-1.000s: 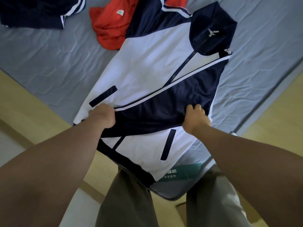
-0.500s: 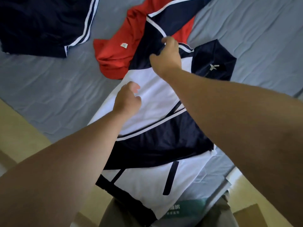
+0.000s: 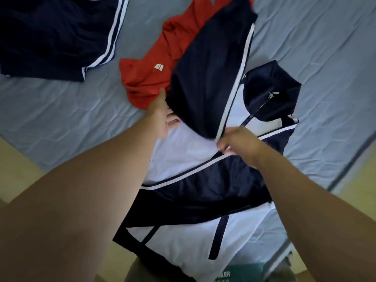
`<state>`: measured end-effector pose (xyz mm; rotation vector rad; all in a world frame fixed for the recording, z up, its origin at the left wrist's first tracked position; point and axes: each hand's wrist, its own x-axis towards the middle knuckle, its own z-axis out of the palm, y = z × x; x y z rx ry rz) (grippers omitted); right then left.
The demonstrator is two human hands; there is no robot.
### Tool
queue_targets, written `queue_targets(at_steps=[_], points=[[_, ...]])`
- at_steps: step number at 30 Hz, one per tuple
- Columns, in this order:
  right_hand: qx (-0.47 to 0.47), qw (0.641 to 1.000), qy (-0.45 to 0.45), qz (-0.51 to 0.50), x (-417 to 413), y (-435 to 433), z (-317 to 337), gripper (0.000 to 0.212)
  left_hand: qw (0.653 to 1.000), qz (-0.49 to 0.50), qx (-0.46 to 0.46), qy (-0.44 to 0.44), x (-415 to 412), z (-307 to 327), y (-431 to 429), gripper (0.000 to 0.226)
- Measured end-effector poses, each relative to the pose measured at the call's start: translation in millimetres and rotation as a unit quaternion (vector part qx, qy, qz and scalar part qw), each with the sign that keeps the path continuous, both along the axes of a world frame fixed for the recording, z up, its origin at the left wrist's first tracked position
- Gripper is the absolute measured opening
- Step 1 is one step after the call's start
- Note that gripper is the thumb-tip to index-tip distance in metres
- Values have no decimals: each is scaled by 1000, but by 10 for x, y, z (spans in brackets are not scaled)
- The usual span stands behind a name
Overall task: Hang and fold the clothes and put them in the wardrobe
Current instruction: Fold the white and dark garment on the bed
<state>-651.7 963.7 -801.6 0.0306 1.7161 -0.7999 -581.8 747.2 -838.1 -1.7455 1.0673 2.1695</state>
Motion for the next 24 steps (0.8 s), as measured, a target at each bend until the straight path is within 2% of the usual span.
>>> queue_targets(at_steps=[1,2,3,4,6,9,10,11,13,14,17,20,22,23,24], points=[[44,995,17,88,81,142,-22,27,1000,-15,-16,-7,-16,-3,9,37],[65,990,37,120,115,208,-60,38,998,-43,-43,-21,-25,-12,39,28],[60,994,54,80,109,191,-74,44,994,-70,-76,-33,-22,-38,78,19],[43,996,75,1,76,118,-53,44,989,-91,-111,-35,-6,-65,124,14],[26,982,116,-149,-35,-99,-100,43,969,-146,-196,-18,54,-110,188,27],[26,969,119,-217,-158,-442,-175,80,944,-208,-258,4,158,-49,301,35],[24,962,104,-252,-179,-499,-203,79,948,-203,-246,-21,187,-22,333,37],[15,955,87,-284,-202,-527,-221,67,954,-191,-224,-54,225,7,369,37],[-17,954,67,-291,-247,-491,-184,24,960,-191,-172,-107,331,50,448,30],[-34,956,57,-286,-239,-445,-147,9,963,-194,-145,-121,394,68,484,25],[-85,957,6,-277,-40,-185,22,22,972,-177,-77,-136,645,160,600,18],[-137,979,9,-150,447,223,237,24,981,-124,-45,-143,952,198,723,16],[-158,984,75,44,817,530,271,27,984,-84,-28,-153,1169,211,828,12],[-145,963,121,190,990,677,233,27,985,-69,-19,-155,1275,211,871,11],[-109,921,159,338,1149,810,179,29,986,-57,-6,-154,1380,226,907,10]])
